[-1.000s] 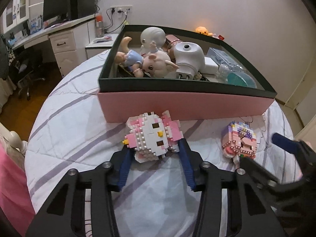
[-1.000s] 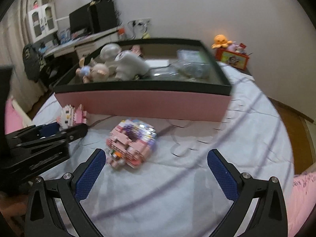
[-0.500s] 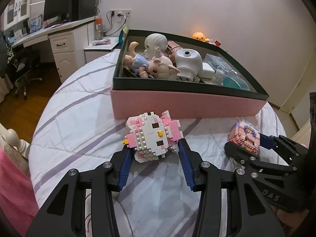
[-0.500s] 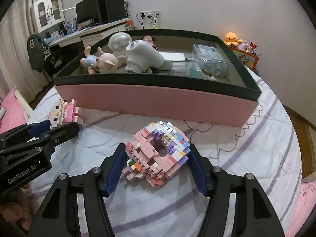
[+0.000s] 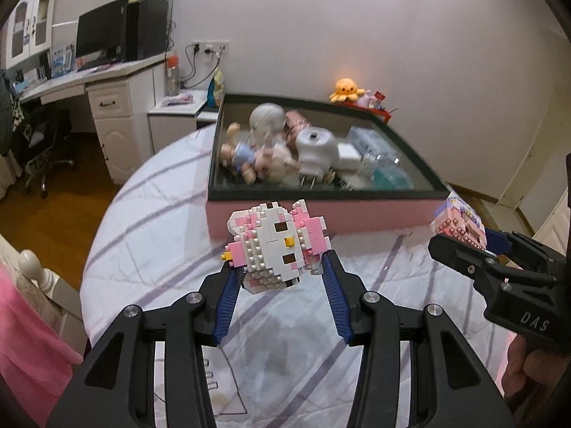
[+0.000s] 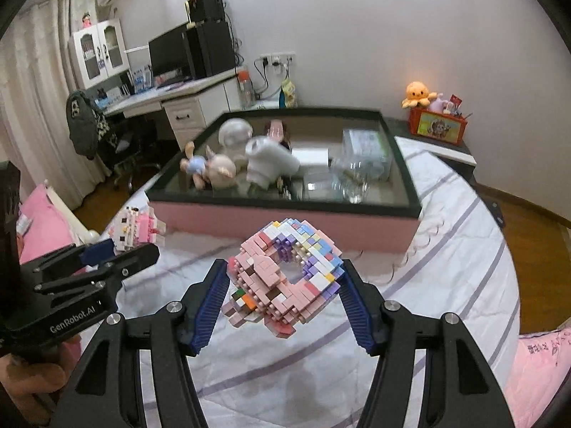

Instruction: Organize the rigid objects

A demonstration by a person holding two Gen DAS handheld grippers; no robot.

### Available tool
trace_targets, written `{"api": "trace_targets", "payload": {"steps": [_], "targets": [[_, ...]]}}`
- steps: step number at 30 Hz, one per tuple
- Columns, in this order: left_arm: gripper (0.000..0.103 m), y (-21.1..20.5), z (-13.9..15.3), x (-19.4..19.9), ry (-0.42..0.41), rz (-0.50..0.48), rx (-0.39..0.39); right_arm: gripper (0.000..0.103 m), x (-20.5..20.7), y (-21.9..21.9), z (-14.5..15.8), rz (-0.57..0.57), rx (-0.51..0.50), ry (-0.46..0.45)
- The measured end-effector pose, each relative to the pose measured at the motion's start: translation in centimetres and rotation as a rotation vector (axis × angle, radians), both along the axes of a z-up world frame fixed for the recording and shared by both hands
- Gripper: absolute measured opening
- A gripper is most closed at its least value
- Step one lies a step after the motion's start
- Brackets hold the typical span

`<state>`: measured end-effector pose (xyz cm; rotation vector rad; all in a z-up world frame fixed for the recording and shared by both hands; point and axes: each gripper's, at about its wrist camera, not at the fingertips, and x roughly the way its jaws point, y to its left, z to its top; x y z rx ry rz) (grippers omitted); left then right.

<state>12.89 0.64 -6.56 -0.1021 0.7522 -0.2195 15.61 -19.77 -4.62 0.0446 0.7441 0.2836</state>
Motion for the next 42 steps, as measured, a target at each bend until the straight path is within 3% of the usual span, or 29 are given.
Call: {"api": "trace_targets", "payload": {"steps": [7,13,26,27,28,29,31,33,37,42], "targets": [[0.046,-0.9,4.2,3.1,-0.081,-0.015,0.029,0.063,3.9,-1.3,4.4,-0.021,0.019,-0.06],[0.046,-1.9,5.7,8.1,-0.084,-0.024,0.028,0.063,9.8,-1.9,5.9,-0.054,0.045,-0.046],[0.047,-3.6,3.0,15.6,0.009,-0.025,0.043,0.064,16.6,-2.1,1.2,-0.092,0.047,0.094],[0.05,-3.7,2.6,15.9,0.018,-0.016,0.056,0.067,16.8,-2.2,0.7,-0.097,0.051,0.108],[0.066,-3.8,2.4,16.1,0.024,-0.012,0.066,0.074,17.2,-2.4,0.4,-0.101,0.057,0.122],[0.074,-3.8,2.1,16.3,0.031,-0.005,0.071,0.086,17.2,-2.8,0.0,-0.11,0.082,0.133],[0.098,-3.1,2.0,15.9,0.019,0.022,0.062,0.086,17.0,-3.5,-0.4,-0.126,0.114,0.14],[0.103,-2.5,2.2,15.1,-0.003,0.032,0.042,0.086,16.4,-4.1,-0.4,-0.15,0.128,0.136],[0.103,-1.4,2.8,12.5,-0.033,0.056,0.037,0.086,13.5,-5.0,0.2,-0.188,0.15,0.095],[0.103,-0.3,3.9,7.7,-0.072,0.074,0.017,0.086,7.2,-5.2,1.5,-0.2,0.162,0.013]]}}
